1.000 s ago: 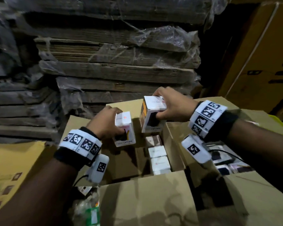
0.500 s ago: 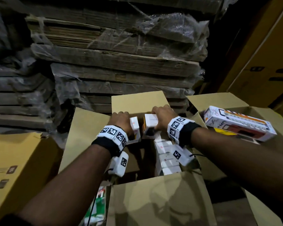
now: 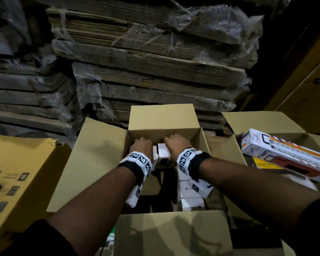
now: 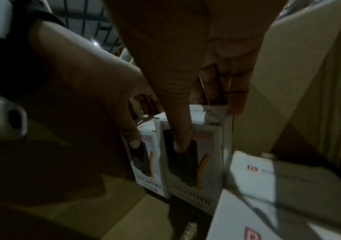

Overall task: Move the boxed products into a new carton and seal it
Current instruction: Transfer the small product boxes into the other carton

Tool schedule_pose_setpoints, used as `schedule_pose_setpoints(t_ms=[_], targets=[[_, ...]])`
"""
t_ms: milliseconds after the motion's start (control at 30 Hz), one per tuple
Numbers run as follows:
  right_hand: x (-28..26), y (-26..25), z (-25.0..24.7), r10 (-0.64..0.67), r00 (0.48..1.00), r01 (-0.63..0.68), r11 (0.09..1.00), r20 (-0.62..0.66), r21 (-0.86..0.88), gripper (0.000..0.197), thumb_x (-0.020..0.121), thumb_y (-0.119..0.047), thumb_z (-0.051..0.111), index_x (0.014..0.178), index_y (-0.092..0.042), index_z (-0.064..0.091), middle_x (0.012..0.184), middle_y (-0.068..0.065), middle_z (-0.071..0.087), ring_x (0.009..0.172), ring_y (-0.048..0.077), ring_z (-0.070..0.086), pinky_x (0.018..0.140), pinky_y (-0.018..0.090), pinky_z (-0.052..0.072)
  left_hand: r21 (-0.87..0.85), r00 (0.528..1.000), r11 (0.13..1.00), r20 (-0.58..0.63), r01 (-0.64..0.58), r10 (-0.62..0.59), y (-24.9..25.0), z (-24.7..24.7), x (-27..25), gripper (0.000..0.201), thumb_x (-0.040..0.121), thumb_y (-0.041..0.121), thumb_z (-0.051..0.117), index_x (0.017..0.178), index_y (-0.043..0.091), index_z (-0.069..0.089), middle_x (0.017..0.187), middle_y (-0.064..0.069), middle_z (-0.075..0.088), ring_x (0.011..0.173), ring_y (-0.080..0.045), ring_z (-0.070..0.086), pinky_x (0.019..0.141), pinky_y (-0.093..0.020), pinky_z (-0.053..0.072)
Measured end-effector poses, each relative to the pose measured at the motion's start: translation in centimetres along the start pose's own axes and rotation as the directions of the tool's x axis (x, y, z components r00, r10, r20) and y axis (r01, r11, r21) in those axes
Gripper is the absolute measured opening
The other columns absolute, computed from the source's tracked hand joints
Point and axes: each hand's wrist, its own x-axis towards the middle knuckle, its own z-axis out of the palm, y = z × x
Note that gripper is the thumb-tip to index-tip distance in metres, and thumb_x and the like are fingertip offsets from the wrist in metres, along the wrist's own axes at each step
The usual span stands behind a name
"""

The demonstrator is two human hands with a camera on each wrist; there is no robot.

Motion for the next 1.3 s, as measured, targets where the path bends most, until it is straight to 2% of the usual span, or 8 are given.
schedule_pose_setpoints(t_ms=[200,300,567,833,933,1067,1167,1300], targets=[[0.9,-0.3,2.5,-0.024,0.996,0.025,1.000,0.083,-0.011,0.043,0.080,-0.010,0.066,0.120,-0.007,0.049,0.121,0.015,0.056,0.114,0.033,0.051,0.090,0.041,0.046,-0.036,0.996,0.999,0.087,0.028,-0.025,0.0,1.9,0.1,0.048,0.093,0.022,0.065,0.134,0.007,0.047,0.138,-0.017,0.042,0.124,-0.033,0.049,0.100,-0.039,0.044],[1.0,0.0,3.4,-0.006,0.995,0.005,1.000,0.101,0.011,0.043,0.080,-0.011,0.069,0.119,-0.007,0.051,0.121,0.015,0.055,0.114,0.034,0.053,0.090,0.041,0.047,-0.047,0.997,0.999,0.069,0.021,-0.018,0.0,2.6,0.2,0.048,0.089,0.022,0.069,0.131,0.008,0.051,0.138,-0.017,0.041,0.122,-0.032,0.050,0.099,-0.038,0.045],[0.8,0.2,3.7,-0.014,0.996,0.014,1.000,0.086,0.002,0.035,0.084,-0.011,0.064,0.118,-0.007,0.058,0.119,0.016,0.053,0.113,0.035,0.053,0.092,0.043,0.049,0.045,1.000,0.999,-0.026,-0.012,0.013,0.3,2.6,-0.5,0.041,0.096,0.018,0.056,0.134,0.006,0.047,0.137,-0.014,0.045,0.128,-0.031,0.042,0.103,-0.035,0.039],[0.4,-0.2,4.3,-0.086,0.988,0.080,0.995,0.130,0.051,0.030,0.088,-0.017,0.061,0.114,-0.004,0.064,0.117,0.016,0.057,0.111,0.034,0.057,0.090,0.038,0.047,-0.044,0.996,0.998,0.069,-0.050,0.053,0.5,2.9,-0.5,0.038,0.094,0.022,0.055,0.130,0.009,0.054,0.133,-0.016,0.050,0.121,-0.034,0.055,0.095,-0.040,0.047],[-0.1,0.2,3.2,-0.045,0.988,0.034,0.996,0.147,0.079,0.028,0.084,-0.020,0.067,0.110,-0.010,0.066,0.113,0.010,0.064,0.105,0.029,0.063,0.080,0.031,0.048,-0.070,0.994,0.995,0.082,-0.072,0.078,0.5,2.2,-0.7,0.032,0.094,0.018,0.056,0.124,0.009,0.061,0.129,-0.015,0.058,0.118,-0.032,0.059,0.094,-0.039,0.049],[-2.1,1.6,-0.1,-0.007,1.000,0.006,0.972,0.002,0.234,0.028,0.086,-0.031,0.065,0.104,-0.009,0.067,0.104,0.013,0.069,0.097,0.032,0.064,0.072,0.031,0.047,-0.165,0.994,0.981,0.002,-0.107,0.109,0.8,-0.4,-1.5,0.029,0.085,0.021,0.067,0.112,0.010,0.065,0.111,-0.012,0.068,0.107,-0.032,0.065,0.084,-0.036,0.051],[-4.7,3.2,-3.2,0.009,0.997,0.019,0.922,-0.070,0.388,0.029,0.083,-0.029,0.070,0.109,-0.017,0.071,0.109,0.004,0.071,0.102,0.023,0.065,0.084,0.028,0.050,-0.242,0.982,0.952,-0.031,-0.188,0.186,1.3,-2.9,-2.6,0.047,0.078,0.034,0.077,0.119,0.016,0.061,0.117,-0.007,0.067,0.109,-0.028,0.063,0.089,-0.035,0.052],[-9.7,5.4,-7.3,0.080,0.982,0.020,0.853,-0.170,0.521,0.028,0.081,-0.024,0.075,0.108,-0.016,0.071,0.105,-0.002,0.072,0.098,0.012,0.066,0.089,0.028,0.052,-0.308,0.938,0.888,-0.167,-0.342,0.303,2.6,-6.9,-5.6,0.039,0.081,0.031,0.076,0.117,0.022,0.065,0.116,-0.003,0.070,0.106,-0.024,0.064,0.085,-0.029,0.050]])
